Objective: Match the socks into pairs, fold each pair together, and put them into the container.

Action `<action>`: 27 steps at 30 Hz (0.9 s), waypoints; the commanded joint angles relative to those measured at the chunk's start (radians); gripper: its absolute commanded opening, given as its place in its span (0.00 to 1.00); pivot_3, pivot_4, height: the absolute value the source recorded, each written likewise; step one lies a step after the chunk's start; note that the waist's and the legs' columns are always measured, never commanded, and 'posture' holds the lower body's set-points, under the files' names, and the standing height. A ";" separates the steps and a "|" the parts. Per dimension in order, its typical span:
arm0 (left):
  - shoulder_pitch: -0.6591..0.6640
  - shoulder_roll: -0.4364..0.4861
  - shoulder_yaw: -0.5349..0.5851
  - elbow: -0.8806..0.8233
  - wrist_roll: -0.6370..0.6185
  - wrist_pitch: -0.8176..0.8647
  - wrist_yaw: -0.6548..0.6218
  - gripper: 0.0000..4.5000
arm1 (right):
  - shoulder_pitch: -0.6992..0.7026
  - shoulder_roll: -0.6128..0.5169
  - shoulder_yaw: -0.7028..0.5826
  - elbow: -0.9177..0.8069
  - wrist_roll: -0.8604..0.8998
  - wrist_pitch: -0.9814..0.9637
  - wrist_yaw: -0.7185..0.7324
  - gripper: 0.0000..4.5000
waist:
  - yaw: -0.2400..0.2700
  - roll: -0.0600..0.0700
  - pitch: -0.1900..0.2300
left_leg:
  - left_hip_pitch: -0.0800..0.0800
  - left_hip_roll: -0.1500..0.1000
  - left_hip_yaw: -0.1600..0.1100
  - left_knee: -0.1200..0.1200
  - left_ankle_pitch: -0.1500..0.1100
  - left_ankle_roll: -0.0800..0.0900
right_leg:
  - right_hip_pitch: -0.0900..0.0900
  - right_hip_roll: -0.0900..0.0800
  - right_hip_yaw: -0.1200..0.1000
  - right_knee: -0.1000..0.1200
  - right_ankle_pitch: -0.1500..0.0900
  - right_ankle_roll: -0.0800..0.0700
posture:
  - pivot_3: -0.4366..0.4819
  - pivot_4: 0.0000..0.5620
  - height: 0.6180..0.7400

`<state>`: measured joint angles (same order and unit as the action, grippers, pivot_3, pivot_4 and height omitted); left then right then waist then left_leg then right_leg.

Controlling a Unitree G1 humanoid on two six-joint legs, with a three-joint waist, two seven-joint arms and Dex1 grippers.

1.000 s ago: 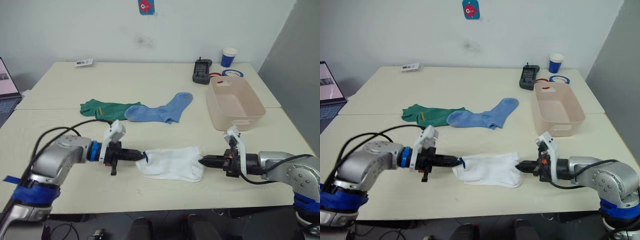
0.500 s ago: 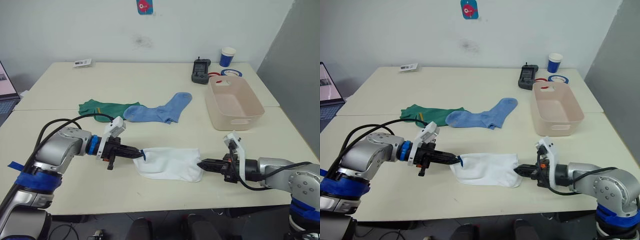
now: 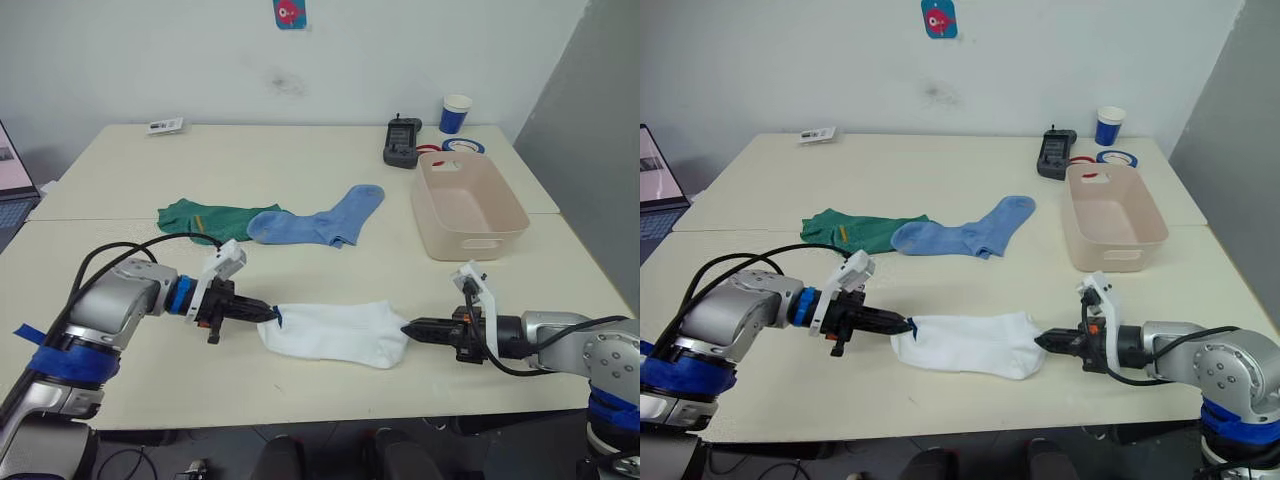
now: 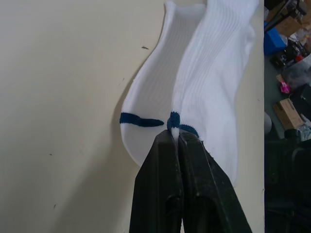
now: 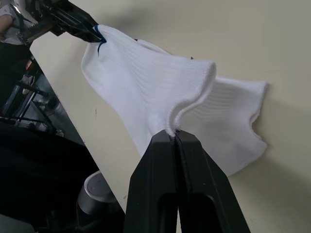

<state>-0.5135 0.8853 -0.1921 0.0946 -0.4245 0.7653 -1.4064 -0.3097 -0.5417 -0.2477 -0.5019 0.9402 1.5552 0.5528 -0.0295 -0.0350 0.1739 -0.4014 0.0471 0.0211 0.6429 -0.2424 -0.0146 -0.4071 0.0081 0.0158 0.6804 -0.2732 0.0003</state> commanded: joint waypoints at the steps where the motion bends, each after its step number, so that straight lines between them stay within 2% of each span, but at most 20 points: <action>1: -0.005 -0.010 0.000 0.006 0.020 -0.035 0.006 0.00 | -0.021 -0.019 0.007 0.003 0.003 -0.026 -0.002 0.01 | 0.000 0.000 0.000 | 0.000 0.000 0.000 0.000 0.000 0.000 | 0.000 0.000 0.000 0.000 0.000 0.000 | 0.48 0.27 1.00; 7: -0.016 -0.053 -0.012 0.048 0.060 -0.075 0.026 0.00 | -0.029 -0.028 0.057 0.033 -0.026 -0.067 -0.004 0.01 | 0.000 0.000 0.000 | 0.000 0.000 0.000 0.000 0.000 0.000 | 0.000 0.000 0.000 0.000 0.000 0.000 | 0.48 0.27 1.00; 27: -0.035 -0.079 -0.006 0.064 0.084 -0.071 0.023 0.00 | -0.025 -0.042 0.111 0.085 -0.063 -0.150 -0.004 0.01 | 0.000 0.000 0.000 | 0.000 0.000 0.000 0.000 0.000 0.000 | 0.000 0.000 0.000 0.000 0.000 0.000 | 0.48 0.27 1.00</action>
<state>-0.5264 0.8053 -0.2094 0.1679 -0.3329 0.6909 -1.3841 -0.3276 -0.5754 -0.1330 -0.4077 0.8771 1.4255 0.5491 -0.0296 -0.0350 0.1739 -0.4015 0.0472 0.0211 0.6430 -0.2424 -0.0146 -0.4073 0.0083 0.0158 0.6805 -0.2732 0.0003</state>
